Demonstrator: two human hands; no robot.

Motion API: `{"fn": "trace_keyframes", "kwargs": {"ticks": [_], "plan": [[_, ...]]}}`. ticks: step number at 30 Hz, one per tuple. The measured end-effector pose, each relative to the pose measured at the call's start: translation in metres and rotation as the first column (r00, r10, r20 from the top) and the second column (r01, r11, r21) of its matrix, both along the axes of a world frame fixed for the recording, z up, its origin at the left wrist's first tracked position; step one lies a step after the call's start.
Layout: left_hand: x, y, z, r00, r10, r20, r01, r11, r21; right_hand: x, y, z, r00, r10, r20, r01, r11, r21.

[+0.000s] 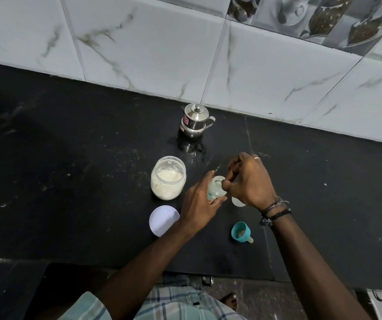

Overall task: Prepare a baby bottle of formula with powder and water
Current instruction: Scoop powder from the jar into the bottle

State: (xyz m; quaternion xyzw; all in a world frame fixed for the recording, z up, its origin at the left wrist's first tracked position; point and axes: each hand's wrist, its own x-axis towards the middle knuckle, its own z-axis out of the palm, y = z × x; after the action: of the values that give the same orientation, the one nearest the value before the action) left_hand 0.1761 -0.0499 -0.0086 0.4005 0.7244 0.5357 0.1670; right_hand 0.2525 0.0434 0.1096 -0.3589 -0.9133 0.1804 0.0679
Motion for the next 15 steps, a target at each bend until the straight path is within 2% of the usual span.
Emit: {"fn": "trace_keyframes", "kwargs": {"ticks": [3,6,10,15], "plan": [[0.0,0.0,0.001,1.0,0.001,-0.008,-0.001,1.0,-0.014,0.003,0.0,0.001,0.995,-0.039,-0.089,0.027,0.992,-0.127],[0.001,0.0,-0.001,1.0,0.005,-0.024,-0.005,1.0,-0.014,0.004,0.002,-0.002,0.996,-0.046,-0.076,0.042,0.998,-0.056],[0.0,0.0,-0.002,1.0,0.004,-0.019,-0.005,1.0,-0.022,0.007,0.003,-0.004,0.981,-0.107,-0.164,0.068,0.971,-0.228],[0.002,0.0,-0.003,1.0,0.01,-0.02,-0.011,1.0,-0.03,0.02,0.011,-0.003,0.951,-0.15,-0.271,0.085,0.968,-0.236]]}}
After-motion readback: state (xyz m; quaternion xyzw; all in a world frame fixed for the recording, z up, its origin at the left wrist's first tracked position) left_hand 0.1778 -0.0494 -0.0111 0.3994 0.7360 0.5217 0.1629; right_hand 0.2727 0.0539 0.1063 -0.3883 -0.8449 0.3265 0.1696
